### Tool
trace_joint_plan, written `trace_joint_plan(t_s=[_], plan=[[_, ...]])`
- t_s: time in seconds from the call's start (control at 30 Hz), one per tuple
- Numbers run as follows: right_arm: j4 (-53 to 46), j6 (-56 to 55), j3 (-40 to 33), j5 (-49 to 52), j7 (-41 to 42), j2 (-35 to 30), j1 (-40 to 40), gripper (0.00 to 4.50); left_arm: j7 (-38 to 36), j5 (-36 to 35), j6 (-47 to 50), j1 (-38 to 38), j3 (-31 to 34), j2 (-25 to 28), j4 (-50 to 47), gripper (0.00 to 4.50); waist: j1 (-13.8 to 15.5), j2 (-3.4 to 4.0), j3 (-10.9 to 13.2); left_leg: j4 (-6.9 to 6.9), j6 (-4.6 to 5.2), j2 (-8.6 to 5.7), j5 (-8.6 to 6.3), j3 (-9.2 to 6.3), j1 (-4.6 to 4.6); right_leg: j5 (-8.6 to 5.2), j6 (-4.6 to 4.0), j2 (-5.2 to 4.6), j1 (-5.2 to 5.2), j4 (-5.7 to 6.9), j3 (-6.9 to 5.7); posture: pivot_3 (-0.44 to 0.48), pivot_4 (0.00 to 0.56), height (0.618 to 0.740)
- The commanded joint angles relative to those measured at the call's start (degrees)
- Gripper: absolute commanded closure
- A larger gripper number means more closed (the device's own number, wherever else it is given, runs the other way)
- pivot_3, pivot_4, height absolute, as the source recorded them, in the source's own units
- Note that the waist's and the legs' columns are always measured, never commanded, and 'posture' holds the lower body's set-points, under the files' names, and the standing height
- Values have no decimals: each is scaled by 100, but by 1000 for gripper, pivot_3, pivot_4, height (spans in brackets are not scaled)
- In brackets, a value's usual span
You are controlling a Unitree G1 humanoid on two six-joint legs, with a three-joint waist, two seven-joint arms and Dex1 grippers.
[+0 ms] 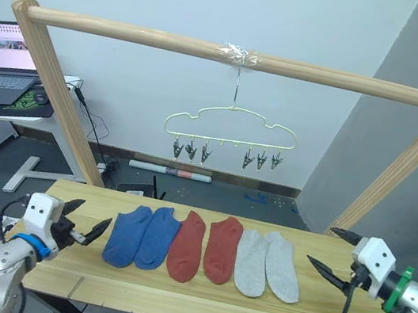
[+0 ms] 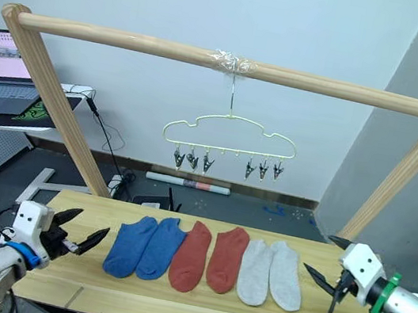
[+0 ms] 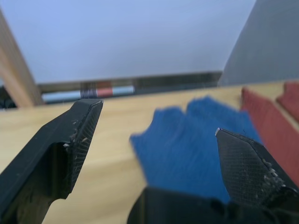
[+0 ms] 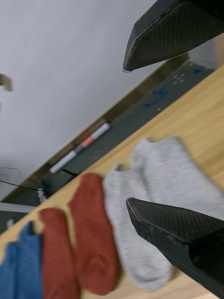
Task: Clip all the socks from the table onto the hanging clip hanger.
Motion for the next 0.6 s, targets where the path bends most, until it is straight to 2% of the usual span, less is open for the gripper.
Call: trace_joint_plan(t_s=[0.03,0.13,0.27,0.33,0.6], plan=[[-757,510,179,290,-272,226,-231,0,558,171,-22,-198,-154,-346,-681,16,2,-6,13,1,0,0,0,-1,0,1,1,0,1,0,0,63,34,710],[-1056,702,404,233,-328,340,-332,0,821,292,13,-252,-293,-596,-955,16,2,-6,23,0,0,0,0,-3,1,2,3,2,4,-1,0,61,45,710],[-1597,1193,891,289,-544,655,-920,0,1547,606,-80,-745,-486,-1111,-1126,16,1,5,93,3,1,-1,1,-5,0,6,9,5,4,-1,0,58,68,710],[-1715,1379,1035,289,-625,773,-1148,0,1667,636,4,-954,-595,-1265,-1242,16,-2,1,125,6,1,-2,1,-8,0,7,11,6,6,0,0,56,75,710],[-1983,1770,1417,312,-713,1015,-1597,0,2039,826,257,-1624,-911,-1535,-1365,16,-6,-8,282,-1,1,-5,0,-12,-11,23,39,6,3,-10,-3,47,109,710]])
